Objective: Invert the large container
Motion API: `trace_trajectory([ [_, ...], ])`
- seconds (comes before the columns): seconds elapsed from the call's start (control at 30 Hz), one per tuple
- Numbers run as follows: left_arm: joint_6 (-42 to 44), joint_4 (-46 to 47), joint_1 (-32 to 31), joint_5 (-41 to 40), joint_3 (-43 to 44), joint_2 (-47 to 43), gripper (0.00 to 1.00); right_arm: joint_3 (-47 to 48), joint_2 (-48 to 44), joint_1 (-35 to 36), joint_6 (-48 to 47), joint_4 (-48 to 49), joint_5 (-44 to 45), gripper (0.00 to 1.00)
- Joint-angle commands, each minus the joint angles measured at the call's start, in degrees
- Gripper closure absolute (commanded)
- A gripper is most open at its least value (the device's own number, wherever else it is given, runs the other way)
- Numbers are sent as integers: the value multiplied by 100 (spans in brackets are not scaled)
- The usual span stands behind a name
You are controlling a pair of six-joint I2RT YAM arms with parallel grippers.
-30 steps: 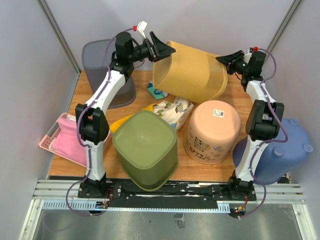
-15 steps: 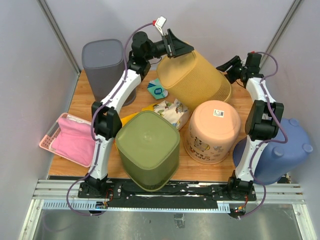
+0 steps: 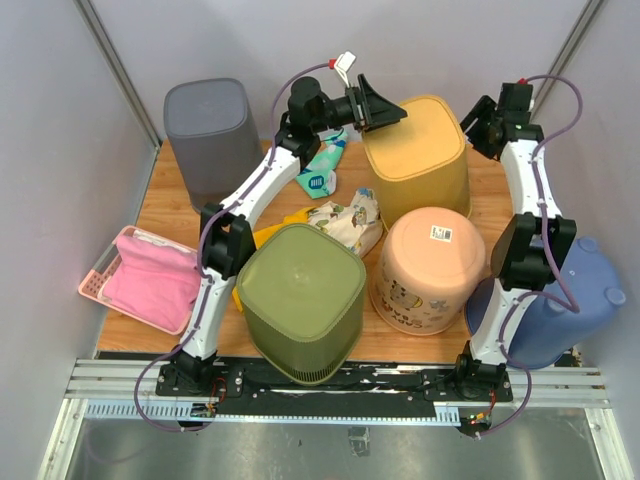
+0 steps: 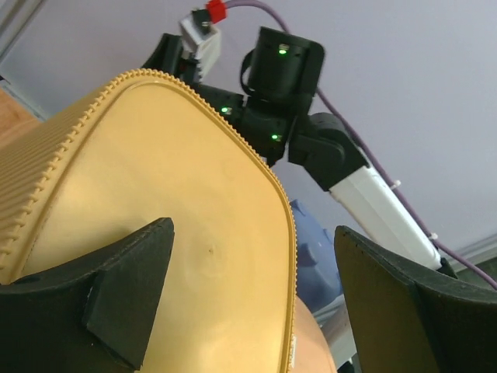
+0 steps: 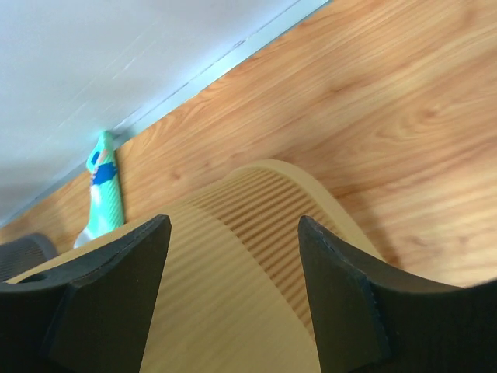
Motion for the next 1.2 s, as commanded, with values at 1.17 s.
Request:
trace_trajectory([
  [1.17, 191, 686, 117, -371, 23, -818, 1, -748, -2444, 629, -3260, -721, -578, 27],
])
